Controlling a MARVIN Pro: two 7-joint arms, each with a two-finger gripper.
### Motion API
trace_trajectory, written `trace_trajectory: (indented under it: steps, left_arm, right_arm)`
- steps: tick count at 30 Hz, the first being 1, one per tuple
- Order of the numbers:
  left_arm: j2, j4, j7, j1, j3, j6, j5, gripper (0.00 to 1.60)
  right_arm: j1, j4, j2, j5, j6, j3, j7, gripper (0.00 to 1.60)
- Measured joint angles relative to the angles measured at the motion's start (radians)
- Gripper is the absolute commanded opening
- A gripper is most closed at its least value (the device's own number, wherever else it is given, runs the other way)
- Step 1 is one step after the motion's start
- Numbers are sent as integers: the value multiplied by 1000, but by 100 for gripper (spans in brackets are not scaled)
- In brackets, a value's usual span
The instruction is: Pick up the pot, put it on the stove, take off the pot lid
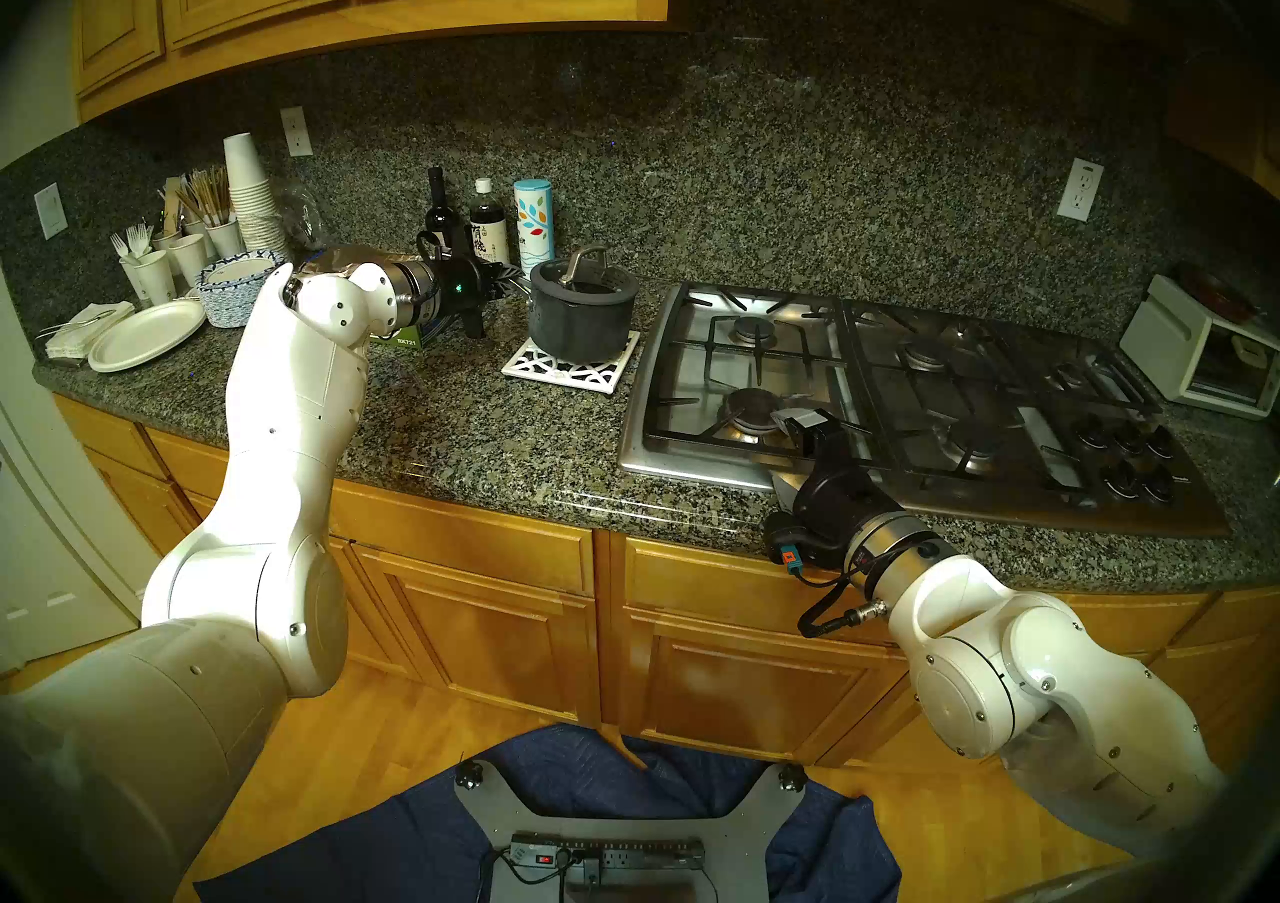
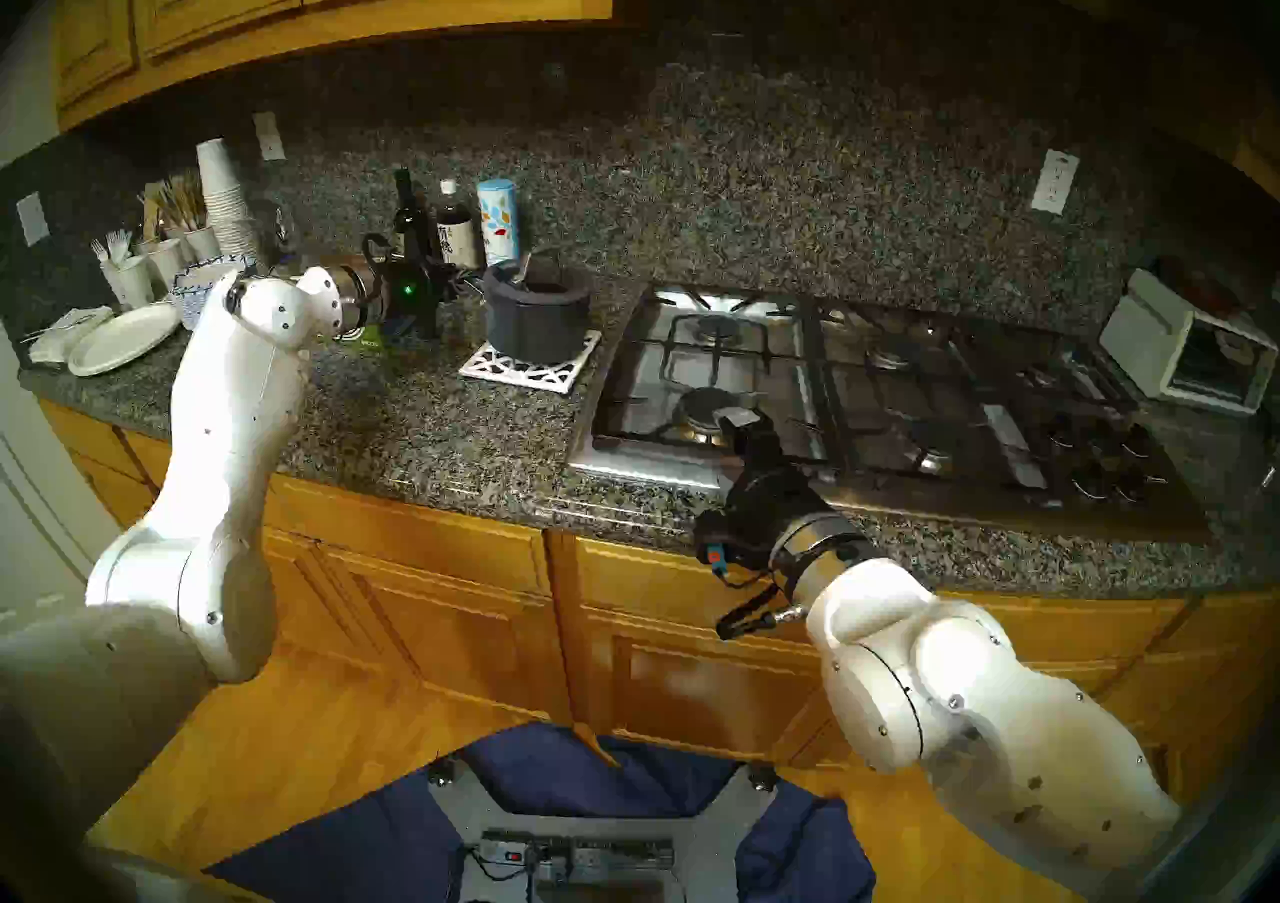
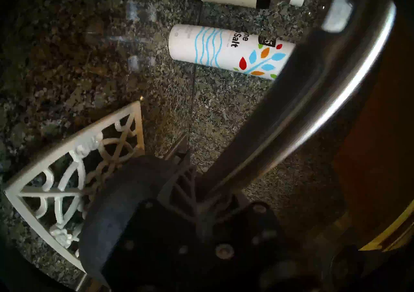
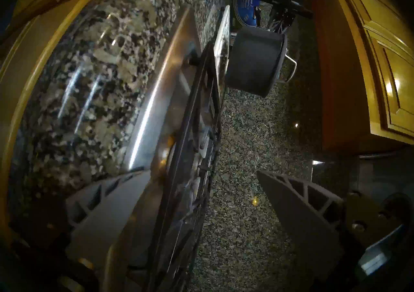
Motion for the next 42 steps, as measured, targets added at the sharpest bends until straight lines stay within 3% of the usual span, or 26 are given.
trace_trajectory:
  steps: [25, 42]
  left_arm:
    - [-64, -63, 83, -9, -31, -43, -28, 0]
    - [-136, -110, 150, -13, -30, -26, -57, 0]
  right_arm:
    - [0, 0, -1, 0, 0, 0, 4, 160]
    - [0, 0, -2, 0, 0, 0, 5, 160]
